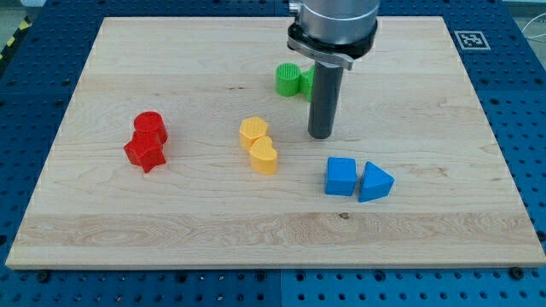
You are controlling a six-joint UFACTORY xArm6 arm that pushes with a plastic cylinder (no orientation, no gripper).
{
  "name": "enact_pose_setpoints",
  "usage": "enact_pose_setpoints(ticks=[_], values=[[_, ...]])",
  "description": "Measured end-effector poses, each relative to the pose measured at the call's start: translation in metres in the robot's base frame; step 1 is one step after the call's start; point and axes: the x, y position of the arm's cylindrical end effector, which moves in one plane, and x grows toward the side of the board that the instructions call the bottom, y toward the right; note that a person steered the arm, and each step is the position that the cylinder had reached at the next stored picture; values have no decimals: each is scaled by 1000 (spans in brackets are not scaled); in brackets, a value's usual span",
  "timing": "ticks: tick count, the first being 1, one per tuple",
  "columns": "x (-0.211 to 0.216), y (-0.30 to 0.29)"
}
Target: Point at blue triangle
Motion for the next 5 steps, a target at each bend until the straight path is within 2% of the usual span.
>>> enact_pose_setpoints(ticks=[3,5], values=[[29,18],[31,57]])
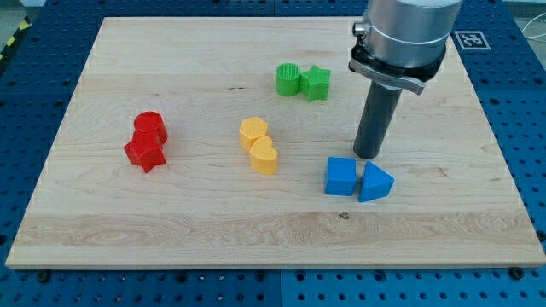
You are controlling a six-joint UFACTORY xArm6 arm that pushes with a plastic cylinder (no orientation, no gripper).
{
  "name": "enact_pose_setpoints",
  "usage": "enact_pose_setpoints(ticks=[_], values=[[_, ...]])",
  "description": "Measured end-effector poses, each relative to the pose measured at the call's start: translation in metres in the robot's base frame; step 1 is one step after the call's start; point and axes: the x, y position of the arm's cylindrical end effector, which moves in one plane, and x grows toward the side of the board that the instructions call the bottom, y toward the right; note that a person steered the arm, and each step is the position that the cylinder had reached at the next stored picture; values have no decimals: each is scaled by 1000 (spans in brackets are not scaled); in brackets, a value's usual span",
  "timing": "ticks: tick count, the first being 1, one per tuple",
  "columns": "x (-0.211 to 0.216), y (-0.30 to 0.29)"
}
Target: Point at blue triangle
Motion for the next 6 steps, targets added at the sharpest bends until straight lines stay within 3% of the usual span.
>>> enact_pose_setpoints(ticks=[3,6], values=[[60,49],[66,43]])
